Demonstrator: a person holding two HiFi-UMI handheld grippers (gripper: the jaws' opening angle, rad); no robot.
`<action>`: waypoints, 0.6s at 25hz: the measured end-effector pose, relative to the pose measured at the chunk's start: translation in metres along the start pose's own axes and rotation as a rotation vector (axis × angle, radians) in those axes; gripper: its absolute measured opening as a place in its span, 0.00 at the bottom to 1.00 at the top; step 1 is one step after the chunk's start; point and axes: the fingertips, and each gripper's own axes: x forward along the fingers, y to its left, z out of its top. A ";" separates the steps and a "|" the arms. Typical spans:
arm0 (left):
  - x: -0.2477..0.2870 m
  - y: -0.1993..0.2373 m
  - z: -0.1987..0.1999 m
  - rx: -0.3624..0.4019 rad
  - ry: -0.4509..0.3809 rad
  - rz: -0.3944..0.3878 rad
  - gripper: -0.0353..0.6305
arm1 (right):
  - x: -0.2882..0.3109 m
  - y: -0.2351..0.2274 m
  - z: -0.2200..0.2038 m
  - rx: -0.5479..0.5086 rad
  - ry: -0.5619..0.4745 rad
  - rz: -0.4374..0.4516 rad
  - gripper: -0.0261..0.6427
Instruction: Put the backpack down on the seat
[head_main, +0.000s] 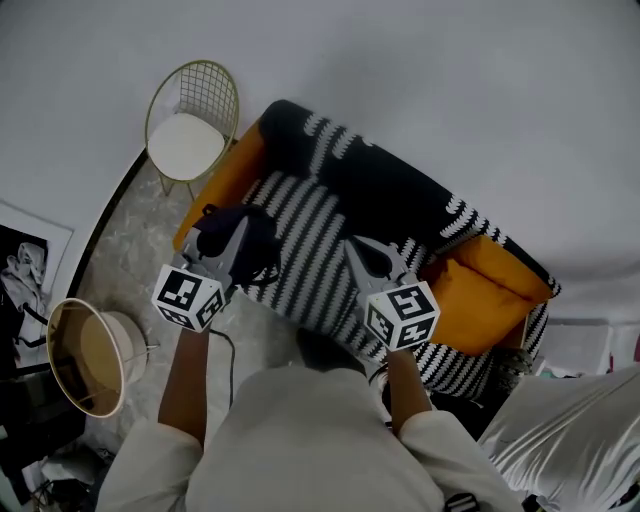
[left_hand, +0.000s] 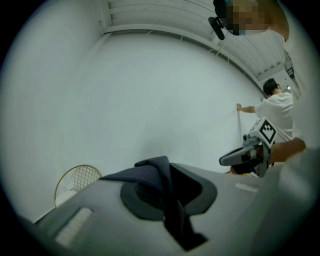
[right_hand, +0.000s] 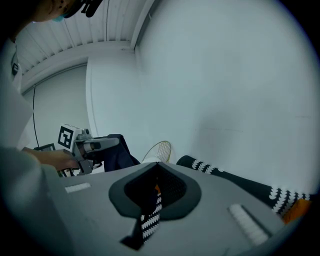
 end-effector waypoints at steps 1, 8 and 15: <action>0.008 0.007 -0.003 -0.006 0.003 0.007 0.11 | 0.008 -0.006 0.000 -0.002 0.010 0.009 0.05; 0.044 0.052 -0.035 -0.078 0.014 0.063 0.11 | 0.049 -0.037 -0.013 0.021 0.069 0.047 0.05; 0.073 0.095 -0.066 -0.136 0.055 0.102 0.11 | 0.089 -0.054 -0.015 0.017 0.123 0.089 0.05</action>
